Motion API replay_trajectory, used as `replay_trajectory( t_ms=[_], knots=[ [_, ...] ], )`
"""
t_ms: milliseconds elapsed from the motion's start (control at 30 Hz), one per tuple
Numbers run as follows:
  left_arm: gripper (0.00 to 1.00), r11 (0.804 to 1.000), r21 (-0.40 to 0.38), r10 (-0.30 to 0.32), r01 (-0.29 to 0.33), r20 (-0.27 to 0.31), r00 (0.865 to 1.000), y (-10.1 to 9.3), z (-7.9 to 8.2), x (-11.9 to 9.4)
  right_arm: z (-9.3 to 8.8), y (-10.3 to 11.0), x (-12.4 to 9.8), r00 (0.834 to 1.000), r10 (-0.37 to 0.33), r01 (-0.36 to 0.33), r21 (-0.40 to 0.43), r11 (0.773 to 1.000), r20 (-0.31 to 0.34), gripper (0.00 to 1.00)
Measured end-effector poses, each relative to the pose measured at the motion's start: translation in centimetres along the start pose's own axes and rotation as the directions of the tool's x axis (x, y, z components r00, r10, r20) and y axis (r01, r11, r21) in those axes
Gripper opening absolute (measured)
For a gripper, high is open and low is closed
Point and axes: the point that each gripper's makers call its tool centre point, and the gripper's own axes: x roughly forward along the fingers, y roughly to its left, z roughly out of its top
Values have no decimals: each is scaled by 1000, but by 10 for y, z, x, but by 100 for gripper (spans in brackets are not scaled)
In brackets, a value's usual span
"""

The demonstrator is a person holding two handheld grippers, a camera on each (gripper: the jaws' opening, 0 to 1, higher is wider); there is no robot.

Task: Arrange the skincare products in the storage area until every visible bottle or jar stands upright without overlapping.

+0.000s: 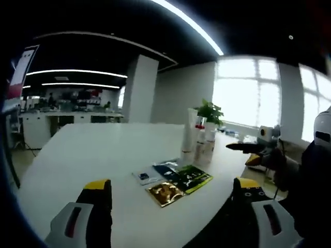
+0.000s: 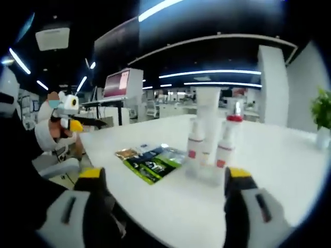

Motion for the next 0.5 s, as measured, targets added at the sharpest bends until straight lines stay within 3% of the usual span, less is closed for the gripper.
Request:
replay_trajectory(
  t_ms=[167,500],
  knots=[
    [99,1000,-2,-14,14,-5,1000,-4,4,-4,6,-9,-5,1000,-23,24,22,999,-7,100],
    [99,999,5,-42,42,71,997,-6,13,-13,9,-22,-15,997,-75,75,0,997,-15,100]
  ],
)
